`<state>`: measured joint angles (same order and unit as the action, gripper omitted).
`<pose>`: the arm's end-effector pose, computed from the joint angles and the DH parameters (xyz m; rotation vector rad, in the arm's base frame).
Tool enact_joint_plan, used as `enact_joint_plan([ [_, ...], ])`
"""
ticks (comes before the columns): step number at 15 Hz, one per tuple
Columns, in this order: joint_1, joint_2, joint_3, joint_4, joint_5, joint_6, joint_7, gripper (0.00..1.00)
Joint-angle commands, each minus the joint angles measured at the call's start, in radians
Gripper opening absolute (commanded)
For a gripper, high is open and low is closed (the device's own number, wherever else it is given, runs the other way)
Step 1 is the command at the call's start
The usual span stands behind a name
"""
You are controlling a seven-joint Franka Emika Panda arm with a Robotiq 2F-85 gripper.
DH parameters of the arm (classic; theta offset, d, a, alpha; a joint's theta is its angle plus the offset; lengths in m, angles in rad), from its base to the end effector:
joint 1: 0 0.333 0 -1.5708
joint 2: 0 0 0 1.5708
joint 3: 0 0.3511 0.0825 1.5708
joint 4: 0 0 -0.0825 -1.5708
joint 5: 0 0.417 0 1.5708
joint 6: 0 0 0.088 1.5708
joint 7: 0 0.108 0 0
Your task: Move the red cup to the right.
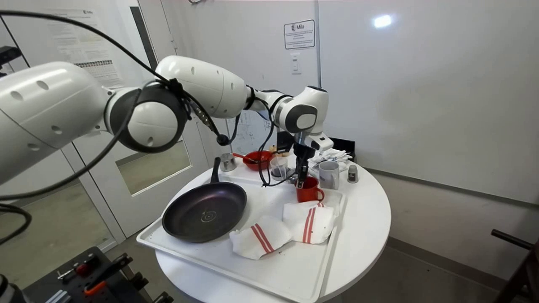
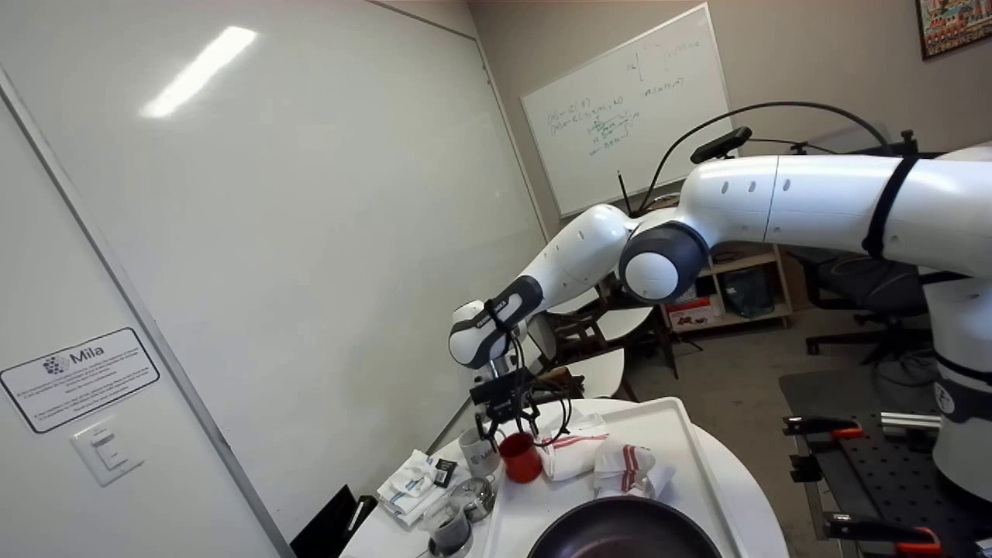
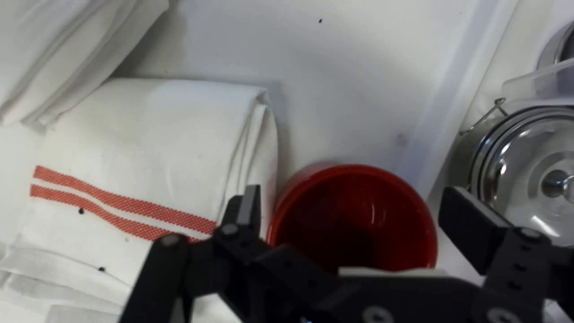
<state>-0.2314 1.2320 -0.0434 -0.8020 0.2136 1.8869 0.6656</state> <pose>0.8172 -0.1967 0.1409 -2.6418 1.4362 0.2625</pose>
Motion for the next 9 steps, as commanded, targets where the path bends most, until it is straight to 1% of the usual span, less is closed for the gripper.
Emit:
enact_joint_plan([
  [1, 0.048, -0.087, -0.018, -0.090, -0.044, 0.037, -0.031, 1.00],
  [5, 0.103, -0.191, -0.021, -0.210, -0.102, 0.096, -0.094, 1.00],
  [9, 0.147, -0.312, -0.002, -0.385, -0.151, 0.128, -0.219, 1.00],
])
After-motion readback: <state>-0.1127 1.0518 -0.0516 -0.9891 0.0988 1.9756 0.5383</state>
